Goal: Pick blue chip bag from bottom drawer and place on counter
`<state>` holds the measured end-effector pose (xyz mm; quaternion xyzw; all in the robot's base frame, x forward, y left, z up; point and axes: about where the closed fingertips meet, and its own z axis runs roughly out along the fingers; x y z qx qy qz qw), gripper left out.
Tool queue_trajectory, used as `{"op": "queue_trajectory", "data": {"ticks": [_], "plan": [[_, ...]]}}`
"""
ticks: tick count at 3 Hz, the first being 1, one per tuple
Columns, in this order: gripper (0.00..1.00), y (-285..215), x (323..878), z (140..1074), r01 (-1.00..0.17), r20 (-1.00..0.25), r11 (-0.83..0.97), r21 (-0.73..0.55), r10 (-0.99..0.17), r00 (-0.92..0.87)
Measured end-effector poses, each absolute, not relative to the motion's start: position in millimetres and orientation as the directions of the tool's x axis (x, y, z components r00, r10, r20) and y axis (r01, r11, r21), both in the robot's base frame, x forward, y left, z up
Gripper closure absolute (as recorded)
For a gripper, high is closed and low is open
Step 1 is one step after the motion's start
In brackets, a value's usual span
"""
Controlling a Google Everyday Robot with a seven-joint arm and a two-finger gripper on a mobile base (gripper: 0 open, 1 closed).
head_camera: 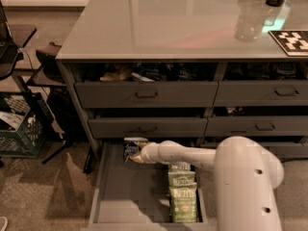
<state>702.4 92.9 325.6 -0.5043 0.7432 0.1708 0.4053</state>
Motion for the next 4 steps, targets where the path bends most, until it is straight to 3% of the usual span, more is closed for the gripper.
{"op": "queue_trajectory", "data": {"ticks": [3,4], "plan": [[1.0,105.8,626.0,324.3,-0.929,-0.775,0.352,-0.111,-0.616,-0.141],[1.0,86.0,597.0,377.6,-0.905,-0.797,0.385,-0.184,-0.596,-0.092]]}}
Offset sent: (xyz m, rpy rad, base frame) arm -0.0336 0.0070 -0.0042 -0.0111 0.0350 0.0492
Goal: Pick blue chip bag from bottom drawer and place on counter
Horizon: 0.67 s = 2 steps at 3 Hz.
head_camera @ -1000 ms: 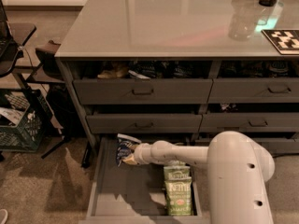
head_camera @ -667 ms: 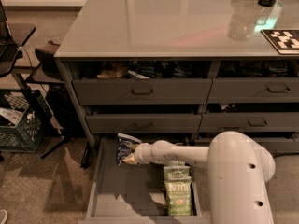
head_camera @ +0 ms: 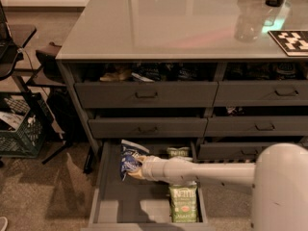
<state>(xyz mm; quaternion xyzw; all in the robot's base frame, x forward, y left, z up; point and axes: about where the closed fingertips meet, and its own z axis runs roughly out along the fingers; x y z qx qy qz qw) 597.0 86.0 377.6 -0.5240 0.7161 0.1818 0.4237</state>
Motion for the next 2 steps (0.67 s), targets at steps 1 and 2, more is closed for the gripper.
{"op": "queue_trajectory", "data": {"ticks": [1,2], "plan": [[1.0,72.5,589.2,450.9,-0.846,-0.8,0.456,-0.277,-0.596,-0.06],[1.0,87.6,565.2,518.5,-0.797,-0.795,0.491,-0.35,-0.606,-0.025]]}}
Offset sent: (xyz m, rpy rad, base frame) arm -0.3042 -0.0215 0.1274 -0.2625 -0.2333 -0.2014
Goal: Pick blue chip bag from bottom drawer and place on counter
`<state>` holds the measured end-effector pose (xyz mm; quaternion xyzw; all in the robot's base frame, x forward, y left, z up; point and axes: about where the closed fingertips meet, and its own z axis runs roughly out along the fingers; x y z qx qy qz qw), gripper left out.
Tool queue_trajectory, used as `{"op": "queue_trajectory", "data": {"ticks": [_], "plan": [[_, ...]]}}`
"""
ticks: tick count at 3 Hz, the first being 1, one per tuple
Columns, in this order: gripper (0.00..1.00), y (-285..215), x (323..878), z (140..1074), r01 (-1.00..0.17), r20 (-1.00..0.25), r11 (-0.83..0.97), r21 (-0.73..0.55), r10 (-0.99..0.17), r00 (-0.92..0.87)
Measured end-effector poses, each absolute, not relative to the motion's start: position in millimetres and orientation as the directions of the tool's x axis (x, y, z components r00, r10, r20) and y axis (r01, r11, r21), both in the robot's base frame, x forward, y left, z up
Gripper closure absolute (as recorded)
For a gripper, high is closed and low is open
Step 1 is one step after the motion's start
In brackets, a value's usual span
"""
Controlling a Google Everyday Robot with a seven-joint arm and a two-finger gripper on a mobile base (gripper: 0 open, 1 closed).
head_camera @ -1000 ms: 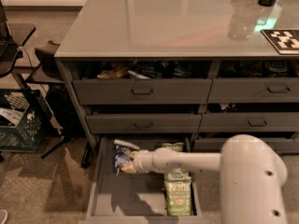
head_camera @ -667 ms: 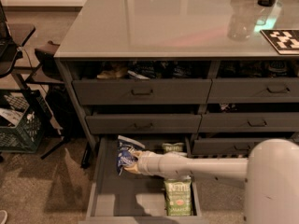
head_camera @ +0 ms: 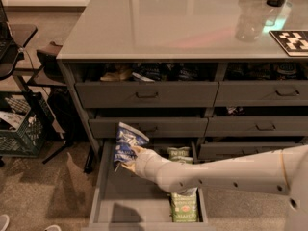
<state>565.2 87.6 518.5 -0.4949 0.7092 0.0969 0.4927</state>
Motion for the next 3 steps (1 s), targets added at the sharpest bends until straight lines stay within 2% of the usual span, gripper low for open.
{"op": "queue_trajectory", "data": {"ticks": [1,2,3], "plan": [[1.0,147.0,514.9,579.2,-0.78,-0.756,0.414,-0.469,-0.646,0.111],[1.0,158.1,490.5,601.7,-0.762,-0.741,0.406,-0.505,-0.656,0.142],[1.0,158.1,490.5,601.7,-0.762,-0.741,0.406,-0.505,-0.656,0.142]]}}
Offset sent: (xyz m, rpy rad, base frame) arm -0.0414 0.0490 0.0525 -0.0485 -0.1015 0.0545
